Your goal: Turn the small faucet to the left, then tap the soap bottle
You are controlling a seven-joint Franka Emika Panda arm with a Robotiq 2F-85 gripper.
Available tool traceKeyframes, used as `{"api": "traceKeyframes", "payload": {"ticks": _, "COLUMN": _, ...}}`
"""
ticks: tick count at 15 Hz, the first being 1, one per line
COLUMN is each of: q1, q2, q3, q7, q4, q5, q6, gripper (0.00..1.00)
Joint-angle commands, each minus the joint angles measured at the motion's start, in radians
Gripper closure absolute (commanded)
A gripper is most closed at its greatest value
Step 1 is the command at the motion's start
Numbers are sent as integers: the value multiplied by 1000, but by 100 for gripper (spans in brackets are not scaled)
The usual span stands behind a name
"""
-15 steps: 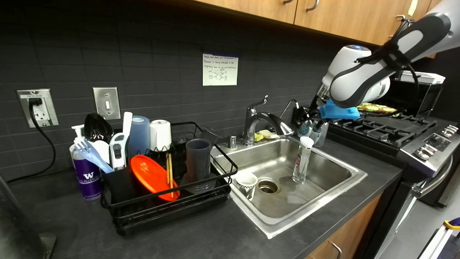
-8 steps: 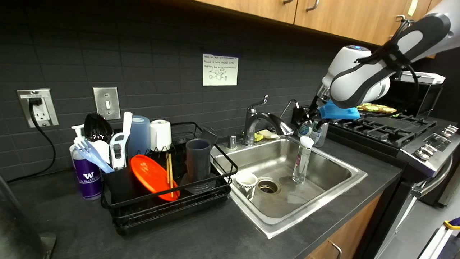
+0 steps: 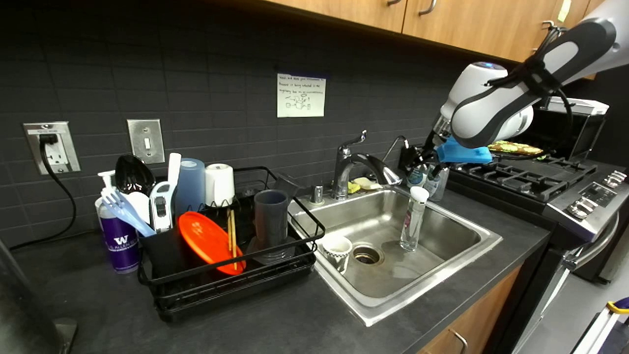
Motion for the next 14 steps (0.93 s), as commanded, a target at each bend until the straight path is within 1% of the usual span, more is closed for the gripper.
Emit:
{"api": "traceKeyframes", "payload": {"ticks": 1, "q1": 11, "q2": 1, "q3": -9, "q7": 3, "q4": 1, "q5": 4, "q6": 1, "gripper": 0}}
{"api": "traceKeyframes", "payload": {"ticks": 2, "q1": 2, "q2": 4, "q3": -4, "q7": 23, "q4": -1, "q5": -23, "q6": 31, "gripper": 0}}
{"api": "traceKeyframes", "payload": {"ticks": 6, "q1": 6, "q2": 21, "q3": 1, "q7": 24, "q4": 3, "q5": -24, "q6": 74, "gripper": 0}}
{"api": "traceKeyframes", "payload": {"ticks": 8, "q1": -6, "q2": 37, "q3": 13, "q7": 37, "q4": 5, "q5": -36, "q6": 101, "gripper": 0}}
{"api": "traceKeyframes", "payload": {"ticks": 9, "q1": -11, "q2": 48, "q3": 16, "q7": 46, "q4": 4, "q5": -48, "q6": 121, "gripper": 25}}
{"api": "traceKeyframes", "payload": {"ticks": 10, "q1": -14, "q2": 57, "q3": 18, "q7": 54, "q4": 4, "q5": -64, "q6": 136, "gripper": 26}}
{"api": "traceKeyframes", "payload": {"ticks": 11, "q1": -13, "q2": 70, "q3": 17, "q7": 57, "q4": 6, "q5": -70, "q6": 152, "gripper": 31}}
{"api": "traceKeyframes", "payload": {"ticks": 13, "q1": -10, "q2": 96, "q3": 15, "q7": 73, "q4": 15, "q5": -84, "q6": 180, "gripper": 45}}
{"api": "traceKeyframes", "payload": {"ticks": 14, "q1": -7, "q2": 107, "q3": 13, "q7": 75, "q4": 18, "q5": -84, "q6": 189, "gripper": 55}}
